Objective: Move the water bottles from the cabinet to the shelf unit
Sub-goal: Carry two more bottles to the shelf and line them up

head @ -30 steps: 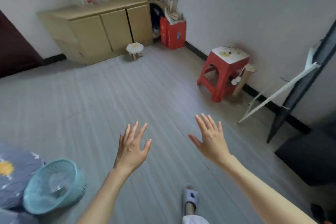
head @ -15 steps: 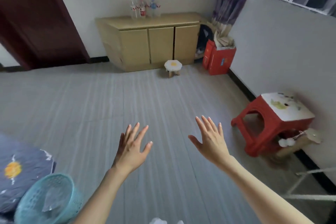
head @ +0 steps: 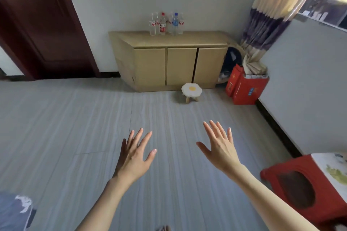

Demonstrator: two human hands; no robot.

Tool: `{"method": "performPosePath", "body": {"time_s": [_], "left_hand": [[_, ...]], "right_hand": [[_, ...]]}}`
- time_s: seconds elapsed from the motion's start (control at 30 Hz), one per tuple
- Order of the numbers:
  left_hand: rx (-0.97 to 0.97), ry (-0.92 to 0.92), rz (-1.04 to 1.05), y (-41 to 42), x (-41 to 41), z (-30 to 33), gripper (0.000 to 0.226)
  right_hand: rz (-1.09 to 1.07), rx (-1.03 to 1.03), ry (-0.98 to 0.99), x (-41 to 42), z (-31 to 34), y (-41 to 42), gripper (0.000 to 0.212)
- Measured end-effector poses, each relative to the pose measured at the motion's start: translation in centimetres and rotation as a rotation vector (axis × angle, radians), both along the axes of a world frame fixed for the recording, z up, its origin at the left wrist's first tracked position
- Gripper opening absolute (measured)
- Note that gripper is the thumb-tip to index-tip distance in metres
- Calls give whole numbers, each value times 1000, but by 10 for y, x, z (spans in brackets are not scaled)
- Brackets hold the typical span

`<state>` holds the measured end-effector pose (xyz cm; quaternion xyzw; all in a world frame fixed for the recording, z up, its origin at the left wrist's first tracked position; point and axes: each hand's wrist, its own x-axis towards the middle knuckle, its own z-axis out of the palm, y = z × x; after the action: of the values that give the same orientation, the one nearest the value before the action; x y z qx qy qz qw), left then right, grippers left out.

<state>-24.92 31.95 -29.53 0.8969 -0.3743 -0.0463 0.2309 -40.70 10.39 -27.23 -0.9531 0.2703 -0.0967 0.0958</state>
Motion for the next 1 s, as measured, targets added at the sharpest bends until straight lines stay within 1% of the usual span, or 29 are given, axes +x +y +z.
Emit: {"method": "performPosePath", "body": {"time_s": [0.2,0.33,0.47,0.57,0.7,0.8,1.0], "left_hand": [[52,11,-44,-88,102,10,80],[47,6,-38,-152,162,9,80],[43,28,-10,-217,214,-4,79],[32,40,42,-267,256,-5,80],[-3,31,86,-332,316,10,79],[-26,21,128,-368,359,15,78],[8,74,161,-423,444,0,79]], "right_hand": [[-23,0,-8,92,5,-86,70],[-31,14,9,150,2,-153,71],[1,30,38,214,-8,-226,71],[19,43,16,269,-5,-287,69],[75,34,-47,342,8,-360,68],[114,34,-45,393,13,-399,66],[161,42,22,494,1,-458,68]]}}
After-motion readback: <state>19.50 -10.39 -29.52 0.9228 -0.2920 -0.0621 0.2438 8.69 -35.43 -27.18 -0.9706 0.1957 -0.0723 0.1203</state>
